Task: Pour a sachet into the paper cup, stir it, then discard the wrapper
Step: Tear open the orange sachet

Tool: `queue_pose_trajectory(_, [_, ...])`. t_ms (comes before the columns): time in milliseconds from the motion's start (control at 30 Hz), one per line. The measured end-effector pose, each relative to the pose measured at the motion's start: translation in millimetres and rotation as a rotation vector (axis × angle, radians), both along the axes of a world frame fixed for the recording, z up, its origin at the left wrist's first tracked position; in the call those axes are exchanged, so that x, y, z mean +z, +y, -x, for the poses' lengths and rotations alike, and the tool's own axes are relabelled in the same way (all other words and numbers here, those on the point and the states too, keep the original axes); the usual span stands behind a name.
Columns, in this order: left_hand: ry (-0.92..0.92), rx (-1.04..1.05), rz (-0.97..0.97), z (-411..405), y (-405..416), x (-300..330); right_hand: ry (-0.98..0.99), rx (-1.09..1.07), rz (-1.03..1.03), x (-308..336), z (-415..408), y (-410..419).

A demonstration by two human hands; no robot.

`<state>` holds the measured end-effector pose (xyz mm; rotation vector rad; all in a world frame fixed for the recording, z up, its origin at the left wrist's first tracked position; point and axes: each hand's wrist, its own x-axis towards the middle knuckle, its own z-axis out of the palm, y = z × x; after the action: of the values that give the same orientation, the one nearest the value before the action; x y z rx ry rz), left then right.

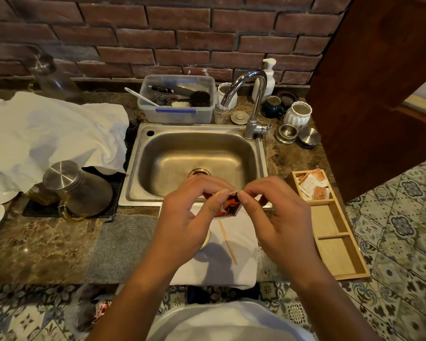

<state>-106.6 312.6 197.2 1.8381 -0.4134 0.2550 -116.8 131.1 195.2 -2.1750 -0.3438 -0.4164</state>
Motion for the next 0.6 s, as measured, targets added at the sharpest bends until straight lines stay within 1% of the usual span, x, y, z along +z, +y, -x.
queue_pose_trajectory(33, [-0.002, -0.005, 0.004, 0, -1, 3, -0.014, -0.004, 0.004, 0, 0, 0])
queue_pose_trajectory(133, [-0.140, 0.081, -0.177, -4, 1, 2, -0.017, 0.050, -0.043, 1, 1, -2])
queue_pose_trajectory(200, [-0.190, 0.125, -0.234, -9, 4, -2, -0.038, 0.060, -0.050, -1, 1, -1])
queue_pose_trajectory(300, [-0.136, 0.061, -0.119, -9, 3, -1, -0.068, -0.012, -0.049, -8, -2, 2])
queue_pose_trajectory(367, [-0.102, 0.014, -0.067, -6, 0, 1, -0.054, -0.018, -0.052, -10, -3, 1])
queue_pose_trajectory(533, [-0.166, 0.124, -0.175, -7, -2, -1, 0.061, 0.059, -0.097, -7, -5, -4])
queue_pose_trajectory(600, [-0.129, 0.129, -0.126, -6, -5, -4, 0.067, 0.056, -0.078, -6, -7, -6])
